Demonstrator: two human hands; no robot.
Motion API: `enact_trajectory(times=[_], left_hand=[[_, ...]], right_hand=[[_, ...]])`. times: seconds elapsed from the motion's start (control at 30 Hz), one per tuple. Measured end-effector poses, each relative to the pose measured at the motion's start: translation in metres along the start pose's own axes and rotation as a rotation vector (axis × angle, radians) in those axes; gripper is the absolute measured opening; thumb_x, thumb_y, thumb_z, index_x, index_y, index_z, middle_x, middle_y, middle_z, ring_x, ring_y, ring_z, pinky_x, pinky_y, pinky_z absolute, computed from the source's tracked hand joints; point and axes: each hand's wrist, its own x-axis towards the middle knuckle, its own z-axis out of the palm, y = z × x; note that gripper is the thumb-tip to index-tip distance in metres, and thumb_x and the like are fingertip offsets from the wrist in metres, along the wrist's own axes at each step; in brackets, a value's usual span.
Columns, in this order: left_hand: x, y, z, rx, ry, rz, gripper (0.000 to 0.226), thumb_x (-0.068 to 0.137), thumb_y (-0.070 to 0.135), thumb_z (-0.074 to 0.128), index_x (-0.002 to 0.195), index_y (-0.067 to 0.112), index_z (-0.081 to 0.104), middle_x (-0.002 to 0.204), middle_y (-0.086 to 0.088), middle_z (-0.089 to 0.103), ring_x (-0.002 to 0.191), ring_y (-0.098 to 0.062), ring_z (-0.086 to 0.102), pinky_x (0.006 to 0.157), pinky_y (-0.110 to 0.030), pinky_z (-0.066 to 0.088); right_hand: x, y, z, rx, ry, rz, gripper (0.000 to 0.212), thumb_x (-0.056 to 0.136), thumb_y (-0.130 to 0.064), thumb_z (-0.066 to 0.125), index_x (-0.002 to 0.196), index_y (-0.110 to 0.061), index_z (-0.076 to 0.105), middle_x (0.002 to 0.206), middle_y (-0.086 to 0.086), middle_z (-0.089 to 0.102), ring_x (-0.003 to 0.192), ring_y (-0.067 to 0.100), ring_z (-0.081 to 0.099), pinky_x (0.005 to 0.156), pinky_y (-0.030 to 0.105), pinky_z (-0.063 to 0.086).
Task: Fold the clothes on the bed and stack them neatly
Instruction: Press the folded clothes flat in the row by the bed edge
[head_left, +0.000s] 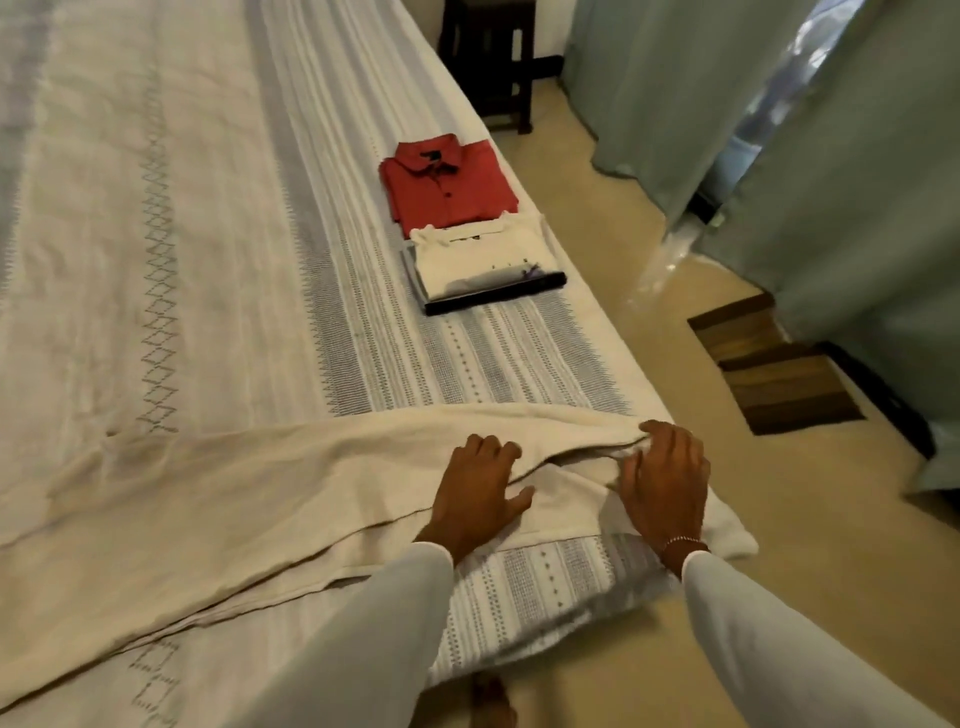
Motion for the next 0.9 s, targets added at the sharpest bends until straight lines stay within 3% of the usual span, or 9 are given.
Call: enact_trajectory(times=[0.1,0.2,0.3,0.4,0.5,0.6,0.7,0.9], left_hand=[[0.041,0.054,0.013,-0.023,-0.020,0.059,0.050,0.087,0.057,0.055,0.123,0.023,0.056,0.113,-0.006,0.059,0.107,-0.029,0.051,0.086,-0.043,0.045],[0.074,0.100,0.027,-0.002,-0.063,0.087,0.053,0.090,0.051,0.059,0.135,0.026,0.048,0.125,-0.009,0.054,0.115,-0.031,0.048,0.090,-0.045,0.043],[0.090,0.126,0.041,0.088,-0.098,0.021,0.049,0.093,0.041,0.058,0.138,0.027,0.043,0.129,-0.011,0.052,0.119,-0.032,0.048,0.092,-0.044,0.041],[0.098,0.127,0.049,0.127,-0.134,-0.035,0.042,0.096,0.037,0.055,0.135,0.026,0.042,0.125,-0.010,0.057,0.115,-0.032,0.054,0.091,-0.043,0.042],[0.108,0.119,0.050,0.095,-0.137,-0.044,0.032,0.100,0.036,0.049,0.129,0.023,0.046,0.121,-0.011,0.059,0.112,-0.032,0.056,0.085,-0.042,0.045],[0.114,0.115,0.040,-0.007,-0.018,-0.049,0.025,0.098,0.027,0.050,0.121,0.018,0.051,0.118,-0.013,0.055,0.111,-0.033,0.052,0.082,-0.043,0.045],[0.117,0.113,0.017,-0.209,0.123,-0.052,0.022,0.100,0.030,0.048,0.114,0.014,0.053,0.109,-0.011,0.057,0.099,-0.033,0.056,0.075,-0.043,0.048],[0.126,0.094,-0.043,-0.336,0.436,-0.116,0.031,0.101,0.040,0.025,0.105,0.019,0.049,0.096,-0.005,0.061,0.079,-0.029,0.060,0.063,-0.040,0.048]], right_hand=[[0.002,0.041,-0.012,0.068,0.028,0.261,0.034,0.083,-0.014,0.069,0.113,-0.008,0.054,0.111,0.016,0.059,0.102,0.037,0.053,0.087,0.047,0.044],[0.000,0.070,-0.012,0.264,-0.196,0.465,0.027,0.088,-0.022,0.069,0.108,-0.010,0.056,0.109,0.014,0.064,0.104,0.037,0.059,0.087,0.038,0.045],[0.000,0.079,-0.002,0.359,-0.379,0.494,0.021,0.085,-0.035,0.069,0.098,-0.021,0.061,0.091,0.001,0.071,0.089,0.026,0.067,0.080,0.032,0.051],[0.011,0.071,0.002,0.348,-0.398,0.512,0.024,0.084,-0.038,0.072,0.093,-0.018,0.063,0.084,-0.002,0.069,0.080,0.022,0.063,0.068,0.028,0.043],[0.021,0.068,0.000,0.387,-0.425,0.539,0.030,0.085,-0.040,0.076,0.074,-0.018,0.058,0.068,-0.006,0.059,0.064,0.014,0.053,0.055,0.028,0.039],[0.027,0.067,-0.001,0.375,-0.481,0.484,0.038,0.086,-0.039,0.074,0.067,-0.013,0.051,0.060,-0.003,0.051,0.060,0.019,0.046,0.054,0.032,0.035],[0.039,0.067,-0.005,0.446,-0.468,0.463,0.028,0.092,-0.036,0.069,0.078,-0.014,0.058,0.063,-0.006,0.056,0.061,0.017,0.047,0.056,0.031,0.037],[0.091,0.041,-0.007,0.501,-0.266,0.251,0.013,0.098,-0.034,0.062,0.091,-0.024,0.065,0.074,-0.010,0.064,0.065,0.004,0.055,0.057,0.025,0.039]])
